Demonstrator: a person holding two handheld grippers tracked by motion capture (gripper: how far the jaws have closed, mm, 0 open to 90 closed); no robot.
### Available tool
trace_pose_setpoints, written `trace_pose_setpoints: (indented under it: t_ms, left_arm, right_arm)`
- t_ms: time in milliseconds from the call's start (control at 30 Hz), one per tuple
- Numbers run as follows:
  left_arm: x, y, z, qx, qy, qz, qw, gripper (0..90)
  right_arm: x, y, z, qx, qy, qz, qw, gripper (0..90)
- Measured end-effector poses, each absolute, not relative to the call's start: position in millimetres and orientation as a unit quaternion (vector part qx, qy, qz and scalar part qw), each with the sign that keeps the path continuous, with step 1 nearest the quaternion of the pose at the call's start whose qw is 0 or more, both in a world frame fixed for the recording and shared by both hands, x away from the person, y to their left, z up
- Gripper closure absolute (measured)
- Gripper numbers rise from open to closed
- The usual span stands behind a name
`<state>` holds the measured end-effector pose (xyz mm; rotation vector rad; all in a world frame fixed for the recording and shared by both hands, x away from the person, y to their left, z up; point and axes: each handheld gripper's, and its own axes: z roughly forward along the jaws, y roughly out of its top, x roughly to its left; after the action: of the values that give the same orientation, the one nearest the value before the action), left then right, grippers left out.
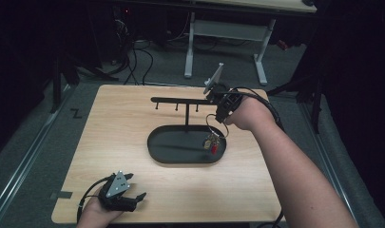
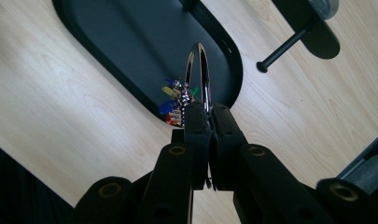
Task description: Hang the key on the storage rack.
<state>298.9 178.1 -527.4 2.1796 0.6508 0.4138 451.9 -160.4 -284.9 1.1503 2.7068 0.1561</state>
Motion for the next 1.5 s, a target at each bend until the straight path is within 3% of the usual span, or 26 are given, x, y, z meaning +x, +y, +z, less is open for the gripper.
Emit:
trace_pose_setpoints:
  t_ms: [733, 1500]
  left_arm:
    - [299.6, 177.6, -529.2, 0.863, 0.258, 0.162, 0.402, 17.9]
    - [299.0, 178.0, -529.1, 0.863, 0.258, 0.163, 0.402, 17.9]
  right_arm:
    - [488.5, -178.2, -295.5, 0.425, 0.899, 0.05, 0.098, 87.1]
    - [497.9, -187.8, -302.8, 0.442, 0.887, 0.063, 0.115, 82.4]
